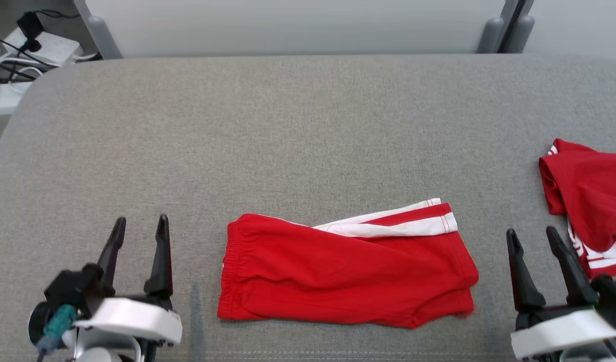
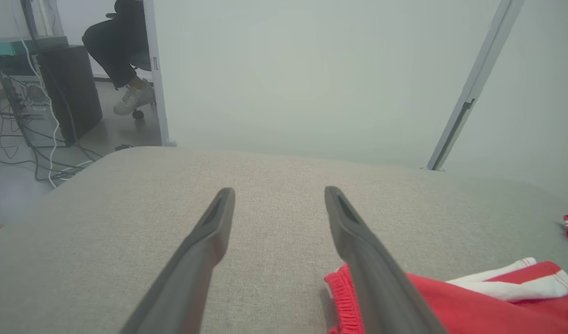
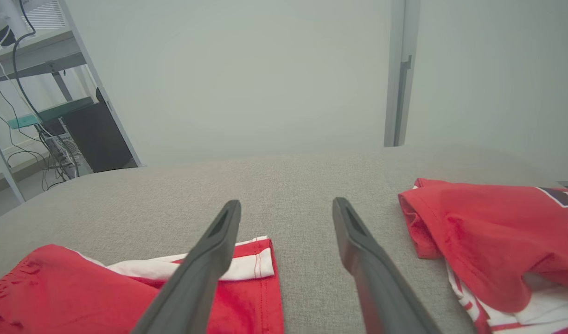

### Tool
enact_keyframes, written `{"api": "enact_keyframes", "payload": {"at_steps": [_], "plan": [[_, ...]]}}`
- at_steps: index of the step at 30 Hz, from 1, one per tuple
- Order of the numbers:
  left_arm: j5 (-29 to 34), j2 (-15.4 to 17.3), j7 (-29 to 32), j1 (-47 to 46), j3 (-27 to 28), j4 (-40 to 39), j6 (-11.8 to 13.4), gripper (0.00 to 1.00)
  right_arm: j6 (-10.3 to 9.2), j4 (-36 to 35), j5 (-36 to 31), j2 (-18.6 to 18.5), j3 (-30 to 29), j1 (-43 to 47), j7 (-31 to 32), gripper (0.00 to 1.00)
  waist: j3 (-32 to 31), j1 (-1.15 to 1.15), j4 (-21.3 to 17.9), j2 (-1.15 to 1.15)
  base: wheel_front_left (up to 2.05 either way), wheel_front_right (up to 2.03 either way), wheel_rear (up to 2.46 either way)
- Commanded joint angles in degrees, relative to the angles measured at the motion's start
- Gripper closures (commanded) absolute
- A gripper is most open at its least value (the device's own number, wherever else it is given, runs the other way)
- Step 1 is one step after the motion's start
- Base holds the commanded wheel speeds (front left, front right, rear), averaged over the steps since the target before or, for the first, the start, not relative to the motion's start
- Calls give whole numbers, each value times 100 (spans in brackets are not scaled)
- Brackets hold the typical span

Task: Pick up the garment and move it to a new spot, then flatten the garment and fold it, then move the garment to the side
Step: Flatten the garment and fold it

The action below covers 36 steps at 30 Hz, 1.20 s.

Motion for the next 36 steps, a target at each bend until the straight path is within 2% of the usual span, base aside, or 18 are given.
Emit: {"api": "enact_keyframes", "payload": {"at_steps": [1, 7, 22, 29, 36], "plan": [[222, 158, -69, 33, 207, -133, 31, 0, -15, -161, -63, -7, 35, 140, -119, 0, -140, 0, 61, 0, 0, 0, 0], [386, 149, -74, 340, 225, -194, -29, 0, -15, -180, -135, 143, -125, 474, -102, 0, -303, 0, 78, 0, 0, 0, 0], [448, 85, -35, 160, 94, -135, -112, 0, -15, 267, -80, 159, -288, 365, -16, 0, -193, 0, 302, 0, 0, 0, 0], [499, 60, -32, -67, 18, -105, -152, 0, -15, 724, 53, -118, -135, -119, 104, 0, -22, 0, 442, 0, 0, 0, 0], [535, -51, -35, -297, -124, -7, -241, 0, -15, 1727, 383, -420, 302, -656, 482, 0, 74, 0, 719, 0, 0, 0, 0]]}}
